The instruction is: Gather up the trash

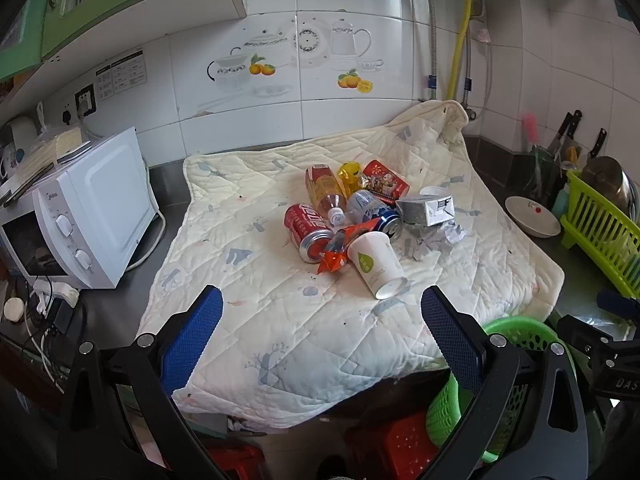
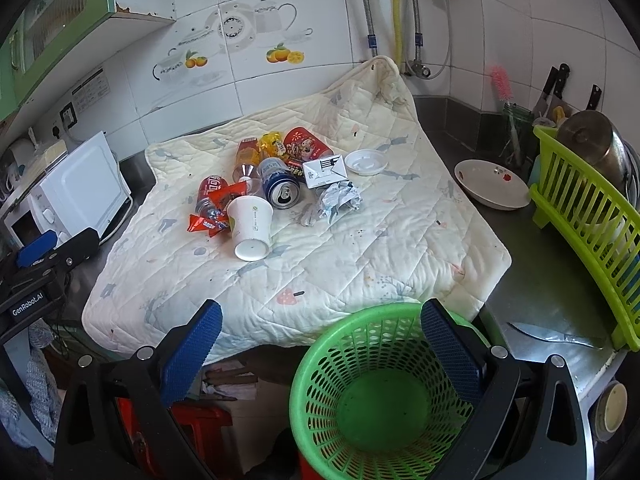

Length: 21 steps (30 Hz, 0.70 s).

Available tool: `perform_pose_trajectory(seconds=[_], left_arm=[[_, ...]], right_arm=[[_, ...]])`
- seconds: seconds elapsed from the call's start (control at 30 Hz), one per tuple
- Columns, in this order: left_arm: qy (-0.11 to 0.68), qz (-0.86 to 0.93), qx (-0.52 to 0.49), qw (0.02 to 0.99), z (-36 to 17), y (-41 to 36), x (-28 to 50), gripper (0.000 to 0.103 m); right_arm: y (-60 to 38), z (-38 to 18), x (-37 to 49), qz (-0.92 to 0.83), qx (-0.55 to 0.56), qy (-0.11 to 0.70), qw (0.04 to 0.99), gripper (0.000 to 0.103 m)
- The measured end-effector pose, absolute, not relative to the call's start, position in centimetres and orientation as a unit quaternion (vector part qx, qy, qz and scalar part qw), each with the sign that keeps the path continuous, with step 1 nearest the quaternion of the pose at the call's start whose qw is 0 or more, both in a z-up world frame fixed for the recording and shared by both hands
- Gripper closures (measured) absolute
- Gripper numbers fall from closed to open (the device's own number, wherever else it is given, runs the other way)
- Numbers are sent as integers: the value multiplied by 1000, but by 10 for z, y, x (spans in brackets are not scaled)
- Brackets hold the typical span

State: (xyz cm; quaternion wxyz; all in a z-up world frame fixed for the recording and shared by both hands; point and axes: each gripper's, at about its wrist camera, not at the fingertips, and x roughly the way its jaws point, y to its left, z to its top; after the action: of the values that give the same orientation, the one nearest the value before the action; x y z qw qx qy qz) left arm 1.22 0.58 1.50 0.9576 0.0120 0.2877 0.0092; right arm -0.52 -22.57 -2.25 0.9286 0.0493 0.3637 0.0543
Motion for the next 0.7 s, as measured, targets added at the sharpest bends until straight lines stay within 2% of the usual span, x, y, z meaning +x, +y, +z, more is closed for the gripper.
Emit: perform_pose_trajectory(seconds=[0.7], left_arm=[[286, 11, 11, 958, 17, 6, 19, 5]], right_arm=[[-229, -23, -1, 57, 48, 364, 929, 6]])
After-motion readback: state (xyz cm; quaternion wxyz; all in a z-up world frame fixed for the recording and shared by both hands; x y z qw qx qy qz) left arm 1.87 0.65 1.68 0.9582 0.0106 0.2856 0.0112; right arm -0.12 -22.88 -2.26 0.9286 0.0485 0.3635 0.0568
